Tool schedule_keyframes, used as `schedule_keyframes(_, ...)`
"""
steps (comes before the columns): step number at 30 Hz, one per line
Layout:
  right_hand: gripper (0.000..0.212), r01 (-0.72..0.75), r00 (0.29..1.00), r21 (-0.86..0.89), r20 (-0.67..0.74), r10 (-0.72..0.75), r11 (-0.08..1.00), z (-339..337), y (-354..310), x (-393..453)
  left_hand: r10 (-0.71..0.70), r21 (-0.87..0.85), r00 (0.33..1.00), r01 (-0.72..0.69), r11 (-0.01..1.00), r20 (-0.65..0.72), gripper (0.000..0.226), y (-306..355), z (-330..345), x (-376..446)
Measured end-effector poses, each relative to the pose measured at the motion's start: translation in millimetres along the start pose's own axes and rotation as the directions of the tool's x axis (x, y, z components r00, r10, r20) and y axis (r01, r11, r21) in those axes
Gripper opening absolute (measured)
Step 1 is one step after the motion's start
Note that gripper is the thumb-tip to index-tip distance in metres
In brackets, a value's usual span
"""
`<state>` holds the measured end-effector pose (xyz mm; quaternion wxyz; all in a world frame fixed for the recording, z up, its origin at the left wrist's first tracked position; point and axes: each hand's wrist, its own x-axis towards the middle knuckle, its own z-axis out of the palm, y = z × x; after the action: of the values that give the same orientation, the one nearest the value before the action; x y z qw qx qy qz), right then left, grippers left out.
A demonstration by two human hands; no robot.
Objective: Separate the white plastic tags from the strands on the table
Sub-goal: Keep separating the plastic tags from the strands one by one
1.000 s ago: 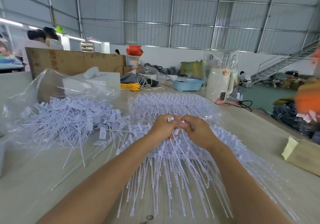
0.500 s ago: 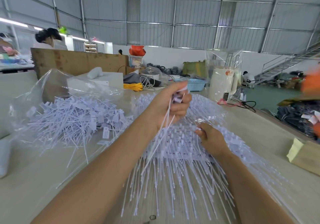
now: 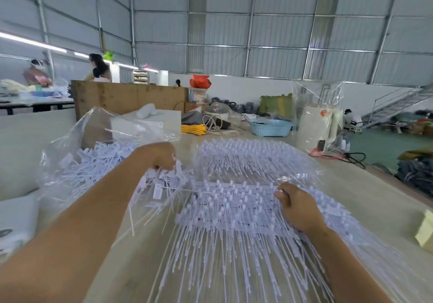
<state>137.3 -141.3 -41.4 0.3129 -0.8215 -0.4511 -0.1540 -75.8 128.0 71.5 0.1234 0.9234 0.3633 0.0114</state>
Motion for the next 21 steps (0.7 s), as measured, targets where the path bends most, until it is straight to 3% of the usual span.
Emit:
schedule_keyframes(3, 0.023, -0.008, 1.000, 0.022, -0.027, 0.009, 1.000, 0, 0, 0, -0.022, 0.169, 0.999, 0.016, 0.985, 0.030, 0.033, -13, 15, 15)
schedule_keyframes(6, 0.022, -0.017, 0.999, 0.033, -0.046, 0.018, 0.999, 0, 0, 1, 0.039, 0.399, 0.981, 0.040, 0.916, -0.189, 0.037, -16, 24, 30)
schedule_keyframes(9, 0.020, -0.017, 0.998, 0.032, -0.062, 0.019, 0.999, -1, 0, 1, -0.001, 0.377, 0.952, 0.122, 0.918, -0.306, 0.050, -9, 30, 38)
schedule_keyframes(13, 0.019, -0.023, 0.997, 0.049, -0.066, 0.026, 0.999, -3, -2, 1, -0.078, 0.417, 0.973, 0.166, 0.894, -0.219, 0.077, -8, 39, 33)
schedule_keyframes(21, 0.024, 0.013, 0.996, 0.011, -0.088, -0.012, 1.000, -13, -6, 4, -0.186, 0.472, 0.979, 0.202, 0.858, -0.081, 0.065, 29, 14, -1)
